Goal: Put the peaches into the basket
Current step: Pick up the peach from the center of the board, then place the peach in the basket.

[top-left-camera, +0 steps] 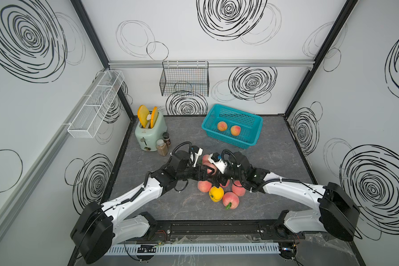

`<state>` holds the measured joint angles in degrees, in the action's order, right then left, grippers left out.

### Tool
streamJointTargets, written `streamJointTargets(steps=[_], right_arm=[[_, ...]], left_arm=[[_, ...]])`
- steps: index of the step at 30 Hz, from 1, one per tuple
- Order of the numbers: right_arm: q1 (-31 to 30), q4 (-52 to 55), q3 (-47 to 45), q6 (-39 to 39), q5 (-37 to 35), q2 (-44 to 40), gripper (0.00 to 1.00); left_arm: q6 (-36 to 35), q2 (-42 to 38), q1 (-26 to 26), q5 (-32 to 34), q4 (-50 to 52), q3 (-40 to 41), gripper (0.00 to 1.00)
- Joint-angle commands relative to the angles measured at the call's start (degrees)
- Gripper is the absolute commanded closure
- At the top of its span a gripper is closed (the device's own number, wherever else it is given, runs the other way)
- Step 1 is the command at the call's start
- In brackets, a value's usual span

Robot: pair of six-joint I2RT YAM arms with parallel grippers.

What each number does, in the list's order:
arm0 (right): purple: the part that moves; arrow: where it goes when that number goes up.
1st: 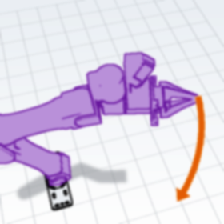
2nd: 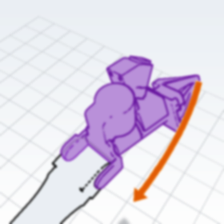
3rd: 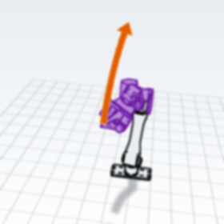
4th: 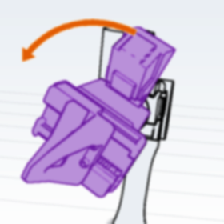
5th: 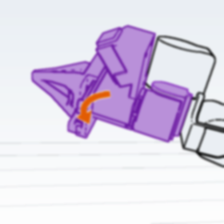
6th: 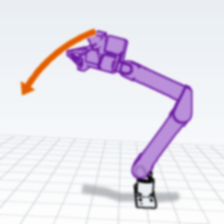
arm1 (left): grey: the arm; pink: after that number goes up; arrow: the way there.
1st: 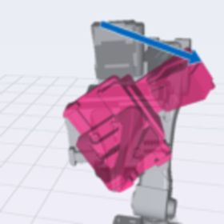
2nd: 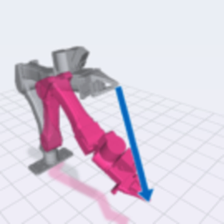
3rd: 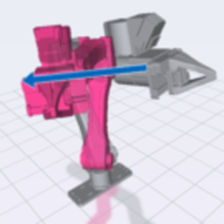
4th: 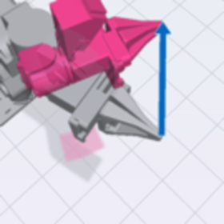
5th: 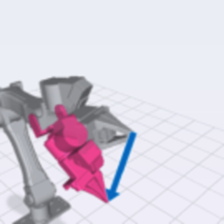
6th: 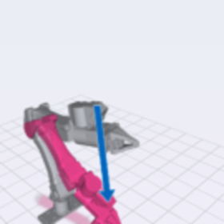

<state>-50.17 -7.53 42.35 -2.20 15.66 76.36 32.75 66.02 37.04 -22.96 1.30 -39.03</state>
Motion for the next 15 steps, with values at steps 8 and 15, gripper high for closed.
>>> streamJointTargets(steps=[8,15], right_arm=[[-0.13,-1.54,1.95,-0.37,0.32,-1.17,0.25],[0.07,-0.91,2.18,-0.28,-0.18,-0.44,0.31]], left_arm=[[0.38,-0.62,1.02,-1.04,-1.38,-0.66,0.29],[0.58,-2.17,-0.57,-1.29,-0.91,-0.61,0.17]])
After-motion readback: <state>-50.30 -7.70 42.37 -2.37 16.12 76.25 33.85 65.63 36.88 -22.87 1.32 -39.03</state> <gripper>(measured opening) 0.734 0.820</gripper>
